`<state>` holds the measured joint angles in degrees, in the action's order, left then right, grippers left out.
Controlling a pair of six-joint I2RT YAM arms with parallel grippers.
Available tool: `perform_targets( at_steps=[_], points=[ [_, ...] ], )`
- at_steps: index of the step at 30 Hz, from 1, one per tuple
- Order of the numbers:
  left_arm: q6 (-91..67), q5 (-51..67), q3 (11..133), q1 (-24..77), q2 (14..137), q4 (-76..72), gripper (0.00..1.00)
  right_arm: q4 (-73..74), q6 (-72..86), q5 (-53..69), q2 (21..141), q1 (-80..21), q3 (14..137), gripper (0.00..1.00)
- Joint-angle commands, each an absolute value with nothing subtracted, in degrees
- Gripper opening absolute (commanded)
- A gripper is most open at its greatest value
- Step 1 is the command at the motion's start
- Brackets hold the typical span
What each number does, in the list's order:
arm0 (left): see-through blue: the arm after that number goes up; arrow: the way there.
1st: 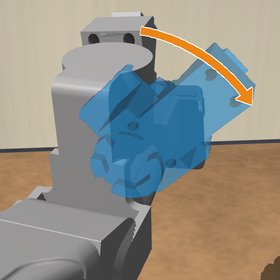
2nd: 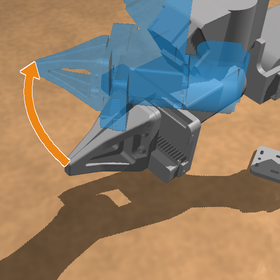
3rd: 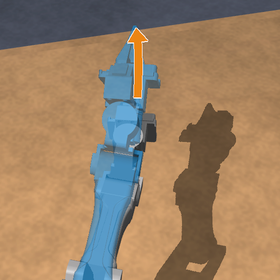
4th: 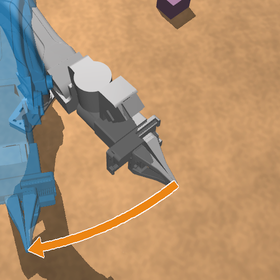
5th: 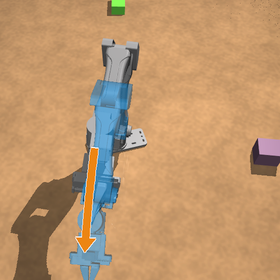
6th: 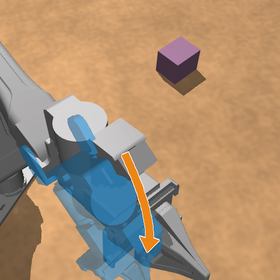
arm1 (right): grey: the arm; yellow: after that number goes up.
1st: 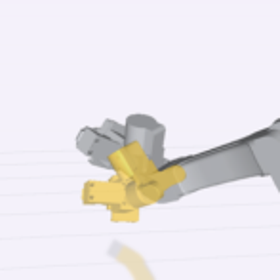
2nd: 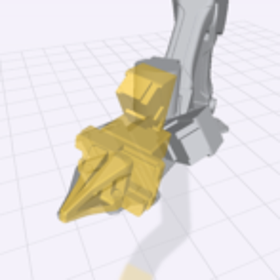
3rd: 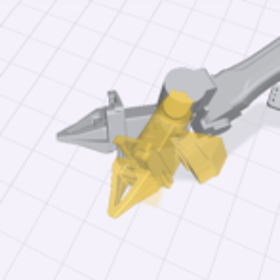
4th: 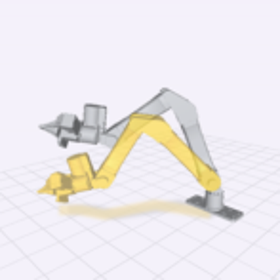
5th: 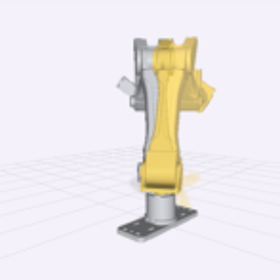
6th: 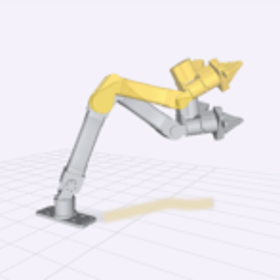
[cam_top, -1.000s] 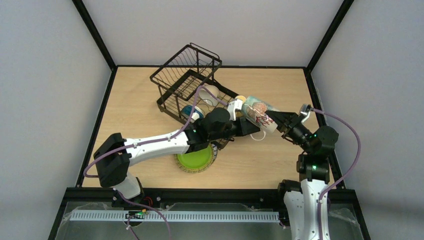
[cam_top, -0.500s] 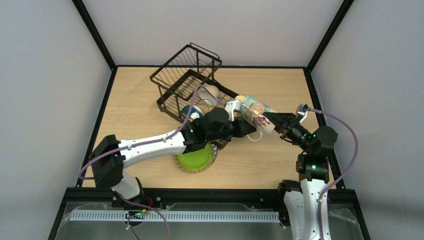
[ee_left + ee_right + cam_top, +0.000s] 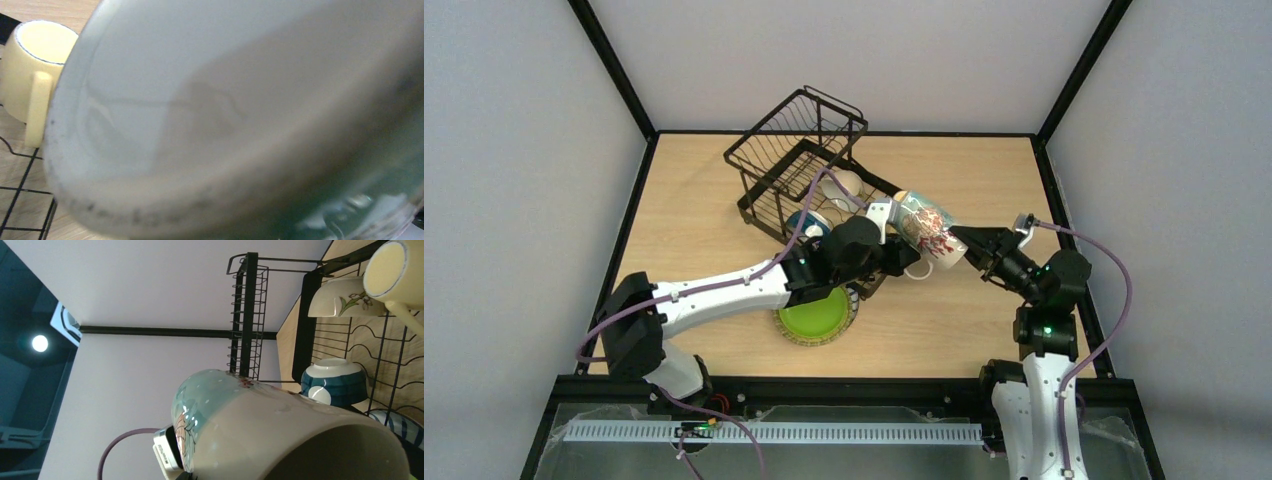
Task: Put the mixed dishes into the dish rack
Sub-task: Pass from the right arm to the left, then place the upside down cup on the dish rack.
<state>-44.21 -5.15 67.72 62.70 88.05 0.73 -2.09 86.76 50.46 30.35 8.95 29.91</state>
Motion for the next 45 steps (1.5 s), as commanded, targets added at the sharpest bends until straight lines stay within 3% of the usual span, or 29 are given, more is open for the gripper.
perform_targets(
  at_steps=[1, 19, 45],
  points=[
    [-41.05, -6.95, 67.91, 62.72, 82.94, -5.27, 0.02, -2.1, 85.52, 46.23, 31.6, 9.78, 27.87, 0.46],
    [-40.27, -6.86, 68.6, 59.44, 83.23, -8.25, 0.02, -4.59, 84.83, 46.1, 34.14, 9.76, 23.64, 0.61],
    [-37.47, -12.4, 67.59, 54.73, 80.22, -3.34, 0.02, -0.25, 81.61, 44.66, 33.99, 9.76, 23.64, 0.68]
  ],
)
